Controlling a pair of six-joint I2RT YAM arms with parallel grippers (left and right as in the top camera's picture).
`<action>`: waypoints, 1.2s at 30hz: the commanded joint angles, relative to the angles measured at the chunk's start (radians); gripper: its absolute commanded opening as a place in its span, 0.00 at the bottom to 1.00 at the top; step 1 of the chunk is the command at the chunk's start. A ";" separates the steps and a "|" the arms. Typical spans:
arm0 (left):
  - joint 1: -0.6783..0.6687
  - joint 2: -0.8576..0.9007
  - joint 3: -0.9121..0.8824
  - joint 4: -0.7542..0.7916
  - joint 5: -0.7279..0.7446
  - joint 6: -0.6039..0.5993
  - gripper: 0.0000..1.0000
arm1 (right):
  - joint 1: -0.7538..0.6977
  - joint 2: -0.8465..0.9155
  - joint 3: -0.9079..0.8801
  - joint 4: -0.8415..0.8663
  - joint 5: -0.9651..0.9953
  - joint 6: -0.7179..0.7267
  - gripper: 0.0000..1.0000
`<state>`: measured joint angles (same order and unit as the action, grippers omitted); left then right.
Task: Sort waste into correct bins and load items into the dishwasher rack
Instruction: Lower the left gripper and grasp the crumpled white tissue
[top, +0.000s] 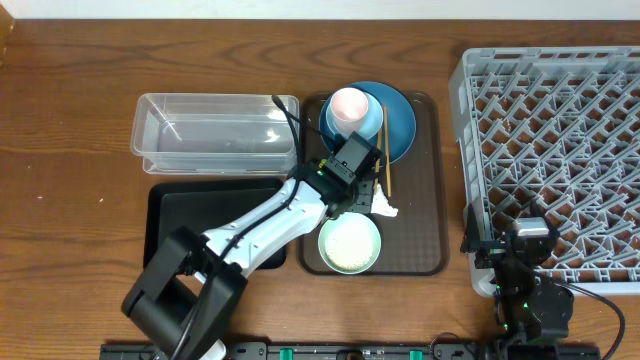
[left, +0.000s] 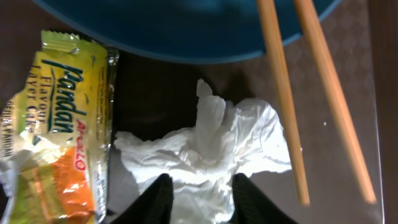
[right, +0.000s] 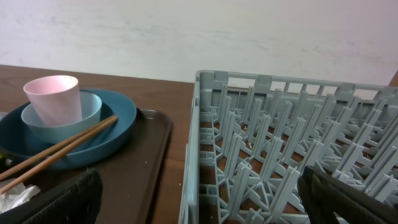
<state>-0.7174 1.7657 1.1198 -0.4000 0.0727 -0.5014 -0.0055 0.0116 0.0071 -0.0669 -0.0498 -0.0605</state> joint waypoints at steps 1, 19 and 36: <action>-0.002 0.016 0.012 0.014 -0.002 -0.017 0.41 | -0.005 -0.007 -0.002 -0.002 0.005 -0.008 0.99; -0.020 0.028 0.000 0.050 -0.002 -0.021 0.43 | -0.005 -0.007 -0.002 -0.002 0.005 -0.008 0.99; -0.052 0.028 -0.006 0.050 -0.063 -0.021 0.45 | -0.005 -0.007 -0.002 -0.002 0.005 -0.008 0.99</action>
<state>-0.7677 1.7775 1.1198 -0.3511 0.0368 -0.5201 -0.0055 0.0116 0.0071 -0.0669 -0.0498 -0.0608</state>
